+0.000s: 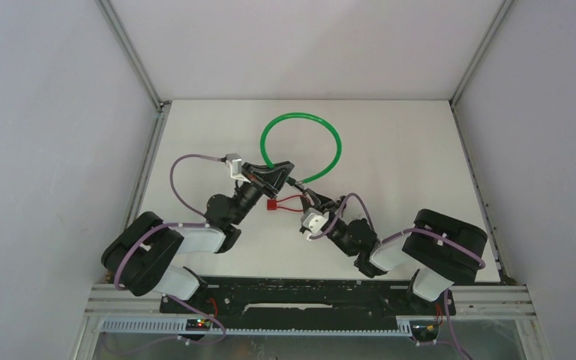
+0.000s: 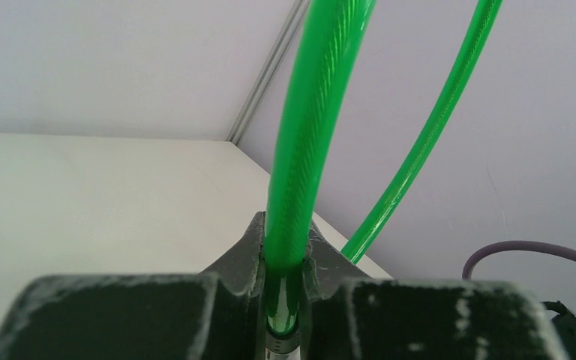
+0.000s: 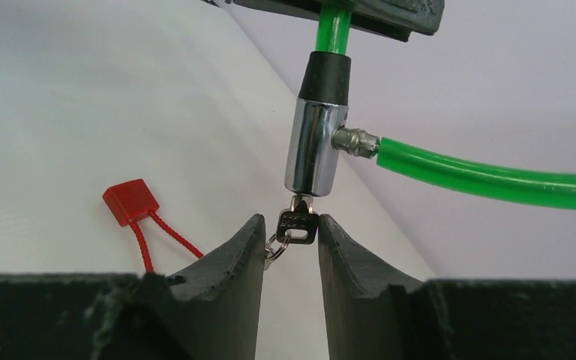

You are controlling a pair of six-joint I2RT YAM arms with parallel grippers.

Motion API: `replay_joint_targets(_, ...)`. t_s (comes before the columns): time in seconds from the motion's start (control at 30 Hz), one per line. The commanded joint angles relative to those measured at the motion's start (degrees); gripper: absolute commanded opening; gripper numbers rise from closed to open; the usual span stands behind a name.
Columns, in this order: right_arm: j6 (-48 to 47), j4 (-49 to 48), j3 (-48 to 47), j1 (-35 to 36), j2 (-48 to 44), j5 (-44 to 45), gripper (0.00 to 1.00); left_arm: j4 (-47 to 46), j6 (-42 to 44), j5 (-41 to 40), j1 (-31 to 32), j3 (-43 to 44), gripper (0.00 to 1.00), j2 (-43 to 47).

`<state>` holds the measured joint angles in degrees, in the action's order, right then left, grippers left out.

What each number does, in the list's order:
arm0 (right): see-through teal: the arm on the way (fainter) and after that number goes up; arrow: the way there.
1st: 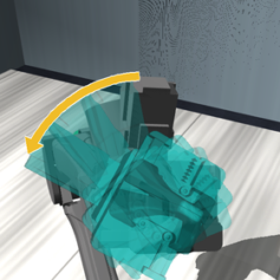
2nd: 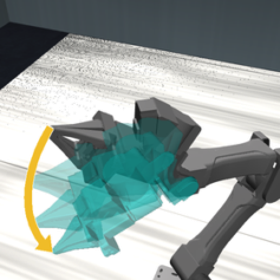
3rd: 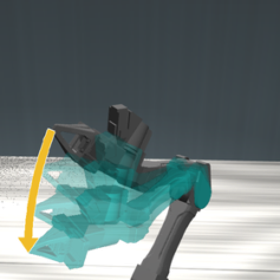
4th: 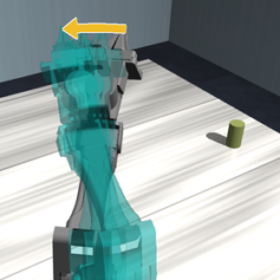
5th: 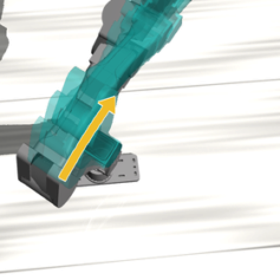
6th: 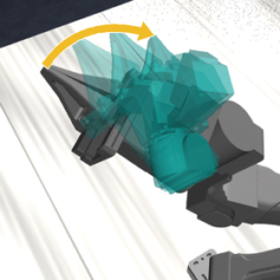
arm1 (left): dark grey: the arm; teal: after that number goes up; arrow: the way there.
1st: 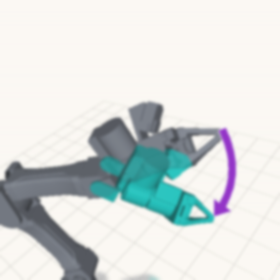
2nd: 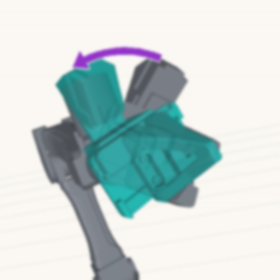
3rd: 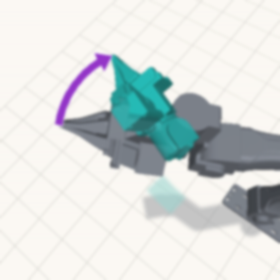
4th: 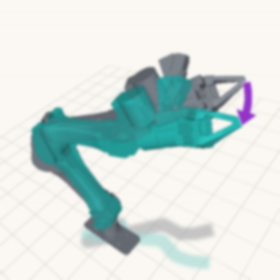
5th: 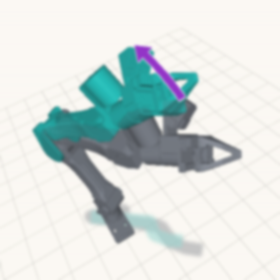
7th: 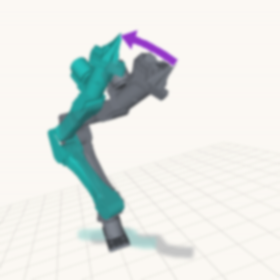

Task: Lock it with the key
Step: Lock the lock.

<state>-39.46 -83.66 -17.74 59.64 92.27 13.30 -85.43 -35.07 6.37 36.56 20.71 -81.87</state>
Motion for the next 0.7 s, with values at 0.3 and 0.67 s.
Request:
replay_joint_targets(0.3, -8.0, -3.9, -3.4, 2.6, 3.6, 5.1, 0.13, -5.9, -2.2, 0.1, 0.5, 1.4, 0.00, 0.4)
replay_joint_targets(0.67, 3.5, -3.7, -1.2, 0.0, 0.6, -4.9, 0.00, -5.9, -1.3, 1.5, 0.5, 1.5, 0.00, 0.5)
